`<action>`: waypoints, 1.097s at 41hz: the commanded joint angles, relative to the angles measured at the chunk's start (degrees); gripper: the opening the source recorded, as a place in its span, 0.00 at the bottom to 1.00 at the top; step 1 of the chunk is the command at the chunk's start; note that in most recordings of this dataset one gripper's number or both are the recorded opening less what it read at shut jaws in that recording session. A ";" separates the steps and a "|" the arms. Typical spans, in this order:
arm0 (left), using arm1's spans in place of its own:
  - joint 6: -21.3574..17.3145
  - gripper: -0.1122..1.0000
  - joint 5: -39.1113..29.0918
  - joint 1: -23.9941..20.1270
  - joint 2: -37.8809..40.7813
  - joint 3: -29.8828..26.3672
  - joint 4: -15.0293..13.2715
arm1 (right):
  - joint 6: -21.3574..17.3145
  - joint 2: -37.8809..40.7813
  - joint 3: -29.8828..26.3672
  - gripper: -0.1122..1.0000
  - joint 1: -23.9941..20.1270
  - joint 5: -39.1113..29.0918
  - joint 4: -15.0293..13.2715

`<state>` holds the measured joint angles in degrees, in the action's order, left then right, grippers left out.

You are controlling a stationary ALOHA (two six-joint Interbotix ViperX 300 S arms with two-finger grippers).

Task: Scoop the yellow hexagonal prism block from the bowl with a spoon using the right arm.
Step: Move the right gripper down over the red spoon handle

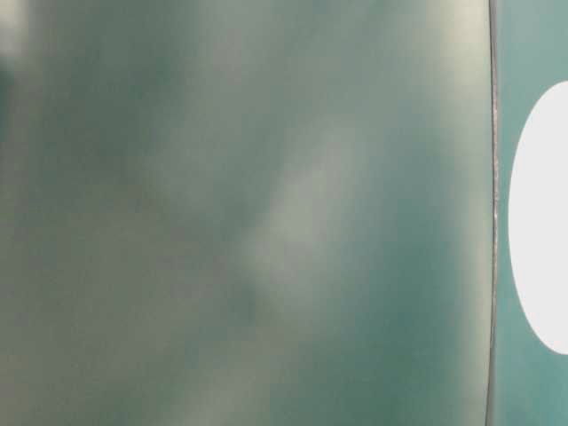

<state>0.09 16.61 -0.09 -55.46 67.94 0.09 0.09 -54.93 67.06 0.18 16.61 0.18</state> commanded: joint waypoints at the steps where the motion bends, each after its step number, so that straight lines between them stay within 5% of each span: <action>1: 0.26 0.10 -2.37 -0.09 0.18 -1.76 0.44 | -0.35 0.00 -1.05 0.10 0.26 0.18 0.09; 3: 0.35 0.16 -4.04 -0.09 0.18 -2.11 0.53 | -0.62 -0.09 -1.49 0.10 0.26 -0.70 0.09; 17: 0.35 0.15 -4.57 -0.09 0.18 -2.20 0.44 | -1.05 0.00 -1.49 0.14 0.26 -0.88 0.09; 25: 0.35 0.15 -4.57 -0.09 0.18 -2.20 0.44 | -1.05 0.09 -1.49 0.49 0.26 -2.20 0.09; 30: 0.35 0.15 -4.57 -0.09 0.18 -2.11 0.44 | -1.05 0.18 -1.49 0.62 0.26 -2.37 0.09; 45: 0.44 0.15 -4.57 -0.09 0.18 -2.20 0.53 | -2.99 5.71 0.26 0.63 -0.53 -1.23 0.26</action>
<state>0.53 11.78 -0.09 -55.55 67.32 0.44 -2.64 -50.98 67.50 0.26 14.33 0.26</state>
